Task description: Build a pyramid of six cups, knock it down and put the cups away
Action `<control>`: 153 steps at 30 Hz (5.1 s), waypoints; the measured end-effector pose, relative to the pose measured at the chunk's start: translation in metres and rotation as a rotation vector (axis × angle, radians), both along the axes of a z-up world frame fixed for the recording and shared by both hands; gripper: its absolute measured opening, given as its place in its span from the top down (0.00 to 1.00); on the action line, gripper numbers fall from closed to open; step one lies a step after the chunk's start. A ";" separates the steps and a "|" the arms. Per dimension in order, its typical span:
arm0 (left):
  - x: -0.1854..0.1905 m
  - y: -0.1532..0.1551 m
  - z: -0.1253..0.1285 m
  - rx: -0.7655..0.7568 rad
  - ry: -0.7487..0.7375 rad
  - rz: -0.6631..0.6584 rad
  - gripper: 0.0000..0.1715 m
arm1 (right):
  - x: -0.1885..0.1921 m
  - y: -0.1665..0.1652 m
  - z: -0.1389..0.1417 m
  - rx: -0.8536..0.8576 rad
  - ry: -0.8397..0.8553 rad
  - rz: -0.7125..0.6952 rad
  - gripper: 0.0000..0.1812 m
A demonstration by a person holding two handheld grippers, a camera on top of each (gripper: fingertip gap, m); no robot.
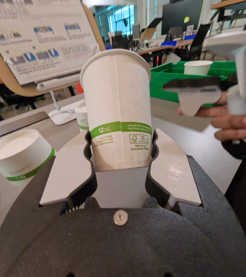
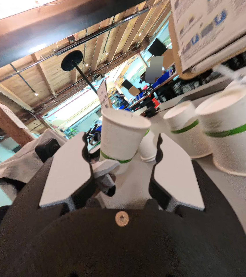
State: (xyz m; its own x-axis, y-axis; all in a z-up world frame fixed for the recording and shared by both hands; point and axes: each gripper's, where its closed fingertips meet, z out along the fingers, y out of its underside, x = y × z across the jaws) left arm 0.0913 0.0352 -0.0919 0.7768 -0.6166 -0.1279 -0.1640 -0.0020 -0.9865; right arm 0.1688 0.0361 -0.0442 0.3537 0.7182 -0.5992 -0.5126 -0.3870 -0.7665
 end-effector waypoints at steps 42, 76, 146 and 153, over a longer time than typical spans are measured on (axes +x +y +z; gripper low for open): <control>0.033 -0.009 -0.014 0.044 0.017 -0.187 0.56 | 0.340 0.069 0.093 0.577 -0.420 -0.894 0.54; 0.024 -0.001 -0.024 0.040 0.066 -0.128 0.57 | 0.445 0.089 -0.040 -0.316 -0.682 -1.045 1.00; -0.209 0.063 0.034 0.240 -0.038 0.637 0.62 | 0.349 0.054 0.030 0.194 -0.662 -0.988 0.86; -0.194 0.061 0.043 0.244 -0.053 0.590 0.62 | 0.245 0.047 0.061 0.475 -0.667 -0.954 0.77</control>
State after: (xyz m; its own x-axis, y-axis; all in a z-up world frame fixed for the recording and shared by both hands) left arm -0.1032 0.0960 -0.0492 0.9858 -0.0413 -0.1628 -0.1551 0.1482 -0.9767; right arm 0.4133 0.0826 0.0172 0.9841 0.1052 0.1435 0.1048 0.3087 -0.9454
